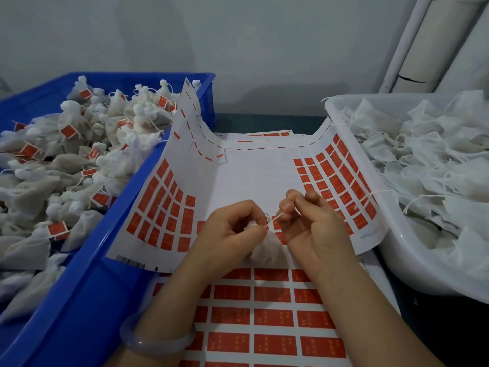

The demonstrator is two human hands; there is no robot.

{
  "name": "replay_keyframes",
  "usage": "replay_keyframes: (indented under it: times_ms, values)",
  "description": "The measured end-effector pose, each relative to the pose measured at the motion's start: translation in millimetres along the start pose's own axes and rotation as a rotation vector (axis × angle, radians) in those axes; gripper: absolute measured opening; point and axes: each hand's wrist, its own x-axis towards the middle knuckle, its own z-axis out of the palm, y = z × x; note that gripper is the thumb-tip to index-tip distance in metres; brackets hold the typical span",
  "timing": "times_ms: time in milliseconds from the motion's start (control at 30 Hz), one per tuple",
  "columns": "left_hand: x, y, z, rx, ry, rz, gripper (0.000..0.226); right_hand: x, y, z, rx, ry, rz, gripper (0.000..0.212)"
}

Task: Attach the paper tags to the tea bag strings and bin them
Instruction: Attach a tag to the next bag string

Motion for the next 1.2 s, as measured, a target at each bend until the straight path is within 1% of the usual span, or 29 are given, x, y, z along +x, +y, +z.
replay_keyframes:
  times_ms: [100, 200, 267, 333, 467, 667, 900, 1000, 1100, 1200]
  values:
    - [0.7, 0.5, 0.0, 0.008, -0.012, -0.022, 0.015, 0.2, 1.5, 1.4, -0.025, 0.019, -0.019, 0.022]
    - [1.1, 1.5, -1.7, -0.009, 0.000, -0.014, 0.015, -1.2, 1.9, 2.5, -0.016, 0.023, -0.012, 0.017]
    - [1.8, 1.5, -3.3, -0.058, 0.015, -0.013, 0.020, -2.3, 0.6, 1.9, -0.006, 0.028, 0.014, 0.013]
    - [3.1, 1.4, -4.6, -0.094, 0.040, -0.015, 0.026, -2.2, -0.9, 1.3, -0.045, 0.033, 0.033, 0.015]
    - [3.7, 2.4, -4.3, -0.116, 0.045, -0.035, 0.014, -1.5, -1.5, 0.7, -0.115, 0.034, 0.033, 0.017]
    - [3.5, 3.0, -2.6, -0.106, 0.065, -0.101, 0.013, -1.7, -3.9, 0.2, -0.081, 0.045, 0.024, 0.014]
    - [3.0, 2.8, -2.1, -0.037, 0.011, -0.114, 0.028, -2.0, -2.4, 1.2, -0.023, 0.017, 0.057, 0.015]
    - [1.1, 2.6, -0.2, -0.006, -0.008, -0.104, 0.030, -1.3, -6.1, 0.3, -0.031, -0.007, 0.084, 0.017]
    - [0.5, 3.3, 1.2, 0.007, -0.040, -0.104, 0.030, -1.2, -9.6, -1.1, -0.073, 0.007, 0.071, 0.019]
    - [0.7, 1.6, -1.0, 0.044, -0.076, -0.110, 0.038, -1.6, -8.8, -1.3, -0.099, 0.020, 0.057, 0.019]
